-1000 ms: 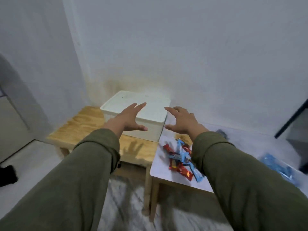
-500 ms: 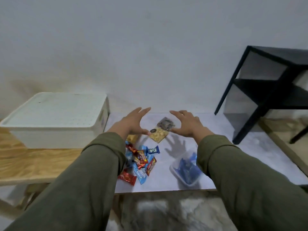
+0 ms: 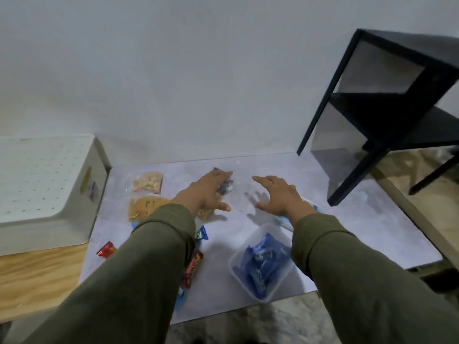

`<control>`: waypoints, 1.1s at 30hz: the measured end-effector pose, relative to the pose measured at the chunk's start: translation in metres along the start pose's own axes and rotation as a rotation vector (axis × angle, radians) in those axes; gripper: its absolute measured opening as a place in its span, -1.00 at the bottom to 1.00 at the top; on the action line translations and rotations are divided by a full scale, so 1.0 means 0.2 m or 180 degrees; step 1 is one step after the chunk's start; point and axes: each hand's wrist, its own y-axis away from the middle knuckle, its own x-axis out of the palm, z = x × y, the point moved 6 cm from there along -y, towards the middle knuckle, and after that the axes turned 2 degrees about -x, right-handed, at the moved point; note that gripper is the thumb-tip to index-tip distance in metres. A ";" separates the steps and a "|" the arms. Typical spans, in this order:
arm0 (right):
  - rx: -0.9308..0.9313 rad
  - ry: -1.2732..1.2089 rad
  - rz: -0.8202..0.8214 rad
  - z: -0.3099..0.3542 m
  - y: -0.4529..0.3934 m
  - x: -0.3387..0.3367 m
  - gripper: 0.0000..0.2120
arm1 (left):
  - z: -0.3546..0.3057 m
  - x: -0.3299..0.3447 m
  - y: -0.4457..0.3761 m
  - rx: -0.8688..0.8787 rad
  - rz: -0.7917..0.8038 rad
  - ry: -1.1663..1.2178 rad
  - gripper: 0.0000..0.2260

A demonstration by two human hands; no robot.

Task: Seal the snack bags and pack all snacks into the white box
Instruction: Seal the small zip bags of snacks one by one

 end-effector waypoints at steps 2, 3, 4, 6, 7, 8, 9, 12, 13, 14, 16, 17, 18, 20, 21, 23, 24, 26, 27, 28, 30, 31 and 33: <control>-0.0066 0.0050 0.0111 -0.04 -0.08 0.06 -0.29 | 0.01 0.11 -0.08 0.0011 0.0116 -0.0046 -0.04; -0.0101 0.0056 0.0147 -0.06 -0.14 0.08 -0.29 | 0.01 0.15 -0.12 0.0005 0.0132 -0.0066 -0.03; -0.0144 0.0055 0.0173 -0.09 -0.20 0.10 -0.28 | 0.02 0.19 -0.17 -0.0016 0.0121 -0.0076 -0.03; -0.0294 0.0085 0.0241 -0.12 -0.32 0.15 -0.28 | 0.04 0.25 -0.24 -0.0149 0.0058 -0.0079 -0.04; -0.0400 0.0119 0.0276 -0.13 -0.39 0.18 -0.28 | 0.03 0.28 -0.27 -0.0232 0.0023 -0.0146 -0.05; -0.0500 0.0152 0.0310 -0.14 -0.44 0.21 -0.28 | 0.03 0.31 -0.30 -0.0300 0.0019 -0.0275 -0.07; -0.0583 0.0177 0.0345 -0.15 -0.50 0.25 -0.29 | 0.01 0.34 -0.31 -0.0359 0.0045 -0.0421 -0.09; -0.0786 0.0218 0.0482 -0.20 -0.62 0.34 -0.32 | -0.02 0.41 -0.37 -0.0529 0.0145 -0.0689 -0.12; -0.0841 0.0228 0.0590 -0.22 -0.65 0.36 -0.32 | -0.02 0.44 -0.38 -0.0579 0.0148 -0.0698 -0.11; -0.0893 0.0244 0.0708 -0.24 -0.67 0.39 -0.31 | -0.02 0.47 -0.40 -0.0619 0.0144 -0.0688 -0.10; -0.0997 0.0297 0.0888 -0.26 -0.70 0.43 -0.31 | -0.01 0.52 -0.41 -0.0667 0.0159 -0.0640 -0.12; -0.1043 0.0307 0.0940 -0.27 -0.71 0.45 -0.31 | -0.01 0.54 -0.41 -0.0679 0.0162 -0.0622 -0.14; -0.1082 0.0298 0.0960 -0.28 -0.71 0.46 -0.30 | 0.00 0.55 -0.41 -0.0686 0.0164 -0.0623 -0.18; -0.1154 0.0257 0.0921 -0.28 -0.72 0.47 -0.31 | 0.00 0.55 -0.42 -0.0716 0.0162 -0.0659 -0.28; -0.1188 0.0241 0.0893 -0.28 -0.72 0.47 -0.31 | -0.01 0.54 -0.43 -0.0727 0.0146 -0.0693 -0.34; -0.1242 0.0224 0.0870 -0.29 -0.74 0.47 -0.32 | -0.02 0.54 -0.45 -0.0659 0.0085 -0.0728 -0.46; -0.1255 0.0205 0.0873 -0.29 -0.75 0.47 -0.33 | -0.03 0.53 -0.46 -0.0582 0.0019 -0.0648 -0.54; -0.1279 0.0166 0.0877 -0.30 -0.75 0.46 -0.36 | -0.07 0.49 -0.46 -0.0382 -0.0333 -0.0280 -0.67; -0.1281 0.0144 0.0861 -0.30 -0.75 0.45 -0.38 | -0.09 0.46 -0.46 -0.0280 -0.0546 -0.0089 -0.65; -0.1278 0.0089 0.0818 -0.31 -0.75 0.43 -0.42 | -0.10 0.43 -0.46 -0.0193 -0.0781 0.0122 -0.63; -0.1284 -0.0063 0.0676 -0.31 -0.75 0.37 -0.51 | -0.13 0.34 -0.44 -0.0318 -0.0873 0.0327 -0.69; -0.1320 -0.0139 0.0578 -0.30 -0.75 0.33 -0.56 | -0.13 0.29 -0.44 -0.0426 -0.0882 0.0329 -0.73; -0.1463 -0.0336 0.0253 -0.26 -0.76 0.21 -0.68 | -0.13 0.19 -0.43 -0.0579 -0.0947 0.0304 -0.77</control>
